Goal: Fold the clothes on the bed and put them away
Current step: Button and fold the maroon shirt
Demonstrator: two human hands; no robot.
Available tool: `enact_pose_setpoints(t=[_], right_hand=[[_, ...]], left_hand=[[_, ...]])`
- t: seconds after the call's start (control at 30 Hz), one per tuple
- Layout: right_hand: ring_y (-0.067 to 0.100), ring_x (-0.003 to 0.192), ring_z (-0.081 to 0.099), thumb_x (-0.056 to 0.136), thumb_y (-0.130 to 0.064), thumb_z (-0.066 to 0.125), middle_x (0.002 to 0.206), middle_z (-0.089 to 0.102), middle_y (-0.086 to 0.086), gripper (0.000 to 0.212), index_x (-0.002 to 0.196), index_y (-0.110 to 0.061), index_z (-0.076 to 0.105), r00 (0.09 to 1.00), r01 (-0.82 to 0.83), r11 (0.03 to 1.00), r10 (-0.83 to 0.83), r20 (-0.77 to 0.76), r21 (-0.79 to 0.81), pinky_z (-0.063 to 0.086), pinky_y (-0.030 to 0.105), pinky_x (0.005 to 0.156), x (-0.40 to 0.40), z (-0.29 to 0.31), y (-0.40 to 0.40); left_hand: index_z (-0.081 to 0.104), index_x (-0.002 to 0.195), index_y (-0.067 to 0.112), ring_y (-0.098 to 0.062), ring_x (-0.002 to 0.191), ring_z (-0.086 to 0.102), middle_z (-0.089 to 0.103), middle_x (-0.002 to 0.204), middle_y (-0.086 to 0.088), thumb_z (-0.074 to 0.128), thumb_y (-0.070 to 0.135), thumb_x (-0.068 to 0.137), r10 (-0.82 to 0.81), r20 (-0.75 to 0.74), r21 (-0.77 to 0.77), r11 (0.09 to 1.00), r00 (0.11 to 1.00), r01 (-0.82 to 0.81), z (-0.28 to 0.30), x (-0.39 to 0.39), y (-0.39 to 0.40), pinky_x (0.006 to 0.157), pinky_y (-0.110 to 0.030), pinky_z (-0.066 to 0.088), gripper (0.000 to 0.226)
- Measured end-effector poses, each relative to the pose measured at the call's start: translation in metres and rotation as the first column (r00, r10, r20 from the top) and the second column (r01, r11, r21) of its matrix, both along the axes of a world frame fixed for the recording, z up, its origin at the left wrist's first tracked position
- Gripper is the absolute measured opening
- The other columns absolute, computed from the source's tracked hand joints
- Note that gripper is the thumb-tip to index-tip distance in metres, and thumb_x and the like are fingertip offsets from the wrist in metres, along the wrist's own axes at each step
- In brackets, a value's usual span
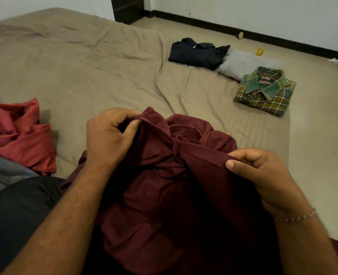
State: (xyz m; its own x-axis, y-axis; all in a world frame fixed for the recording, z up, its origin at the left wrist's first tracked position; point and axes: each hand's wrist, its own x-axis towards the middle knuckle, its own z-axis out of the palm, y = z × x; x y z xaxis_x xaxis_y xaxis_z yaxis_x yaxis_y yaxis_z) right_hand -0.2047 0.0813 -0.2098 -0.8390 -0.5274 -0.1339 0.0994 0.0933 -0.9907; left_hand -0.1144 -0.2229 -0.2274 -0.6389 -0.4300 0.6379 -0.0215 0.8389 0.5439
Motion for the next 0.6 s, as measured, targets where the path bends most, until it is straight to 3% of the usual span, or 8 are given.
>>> enact_pose_setpoints(t=[0.17, 0.4, 0.6], right_hand=[[0.026, 0.075, 0.075, 0.066, -0.019, 0.078, 0.085, 0.077, 0.020, 0.017, 0.079, -0.009, 0.082, 0.997, 0.029, 0.996, -0.023, 0.072, -0.083, 0.061, 0.027, 0.067, 0.024, 0.029, -0.021], [0.024, 0.078, 0.077, 0.075, -0.010, 0.070, 0.088, 0.078, 0.019, 0.015, 0.082, -0.008, 0.083, 0.986, 0.091, 0.982, -0.066, 0.152, -0.163, 0.060, 0.025, 0.066, 0.047, 0.052, -0.033], [0.024, 0.080, 0.077, 0.071, -0.011, 0.072, 0.091, 0.078, 0.019, 0.019, 0.086, -0.009, 0.084, 0.990, 0.100, 0.981, -0.082, 0.112, -0.166, 0.061, 0.025, 0.069, 0.057, 0.059, -0.046]], left_hand=[[0.079, 0.101, 0.006, -0.016, 0.089, 0.069, 0.077, 0.096, -0.002, 0.071, 0.007, 0.093, -0.196, -0.159, -0.155, 0.973, 0.968, 0.172, 0.010, 0.008, 0.038, 0.081, -0.033, 0.052, 0.011], [0.080, 0.094, 0.002, -0.014, 0.086, 0.071, 0.078, 0.093, -0.002, 0.075, 0.002, 0.090, -0.305, -0.325, -0.199, 0.948, 0.896, 0.250, 0.021, 0.017, 0.067, 0.078, -0.033, 0.053, 0.007], [0.081, 0.088, 0.001, -0.015, 0.082, 0.072, 0.078, 0.089, -0.003, 0.079, 0.003, 0.089, -0.376, -0.346, -0.199, 0.925, 0.860, 0.324, 0.023, 0.027, 0.070, 0.074, -0.036, 0.055, 0.003]])
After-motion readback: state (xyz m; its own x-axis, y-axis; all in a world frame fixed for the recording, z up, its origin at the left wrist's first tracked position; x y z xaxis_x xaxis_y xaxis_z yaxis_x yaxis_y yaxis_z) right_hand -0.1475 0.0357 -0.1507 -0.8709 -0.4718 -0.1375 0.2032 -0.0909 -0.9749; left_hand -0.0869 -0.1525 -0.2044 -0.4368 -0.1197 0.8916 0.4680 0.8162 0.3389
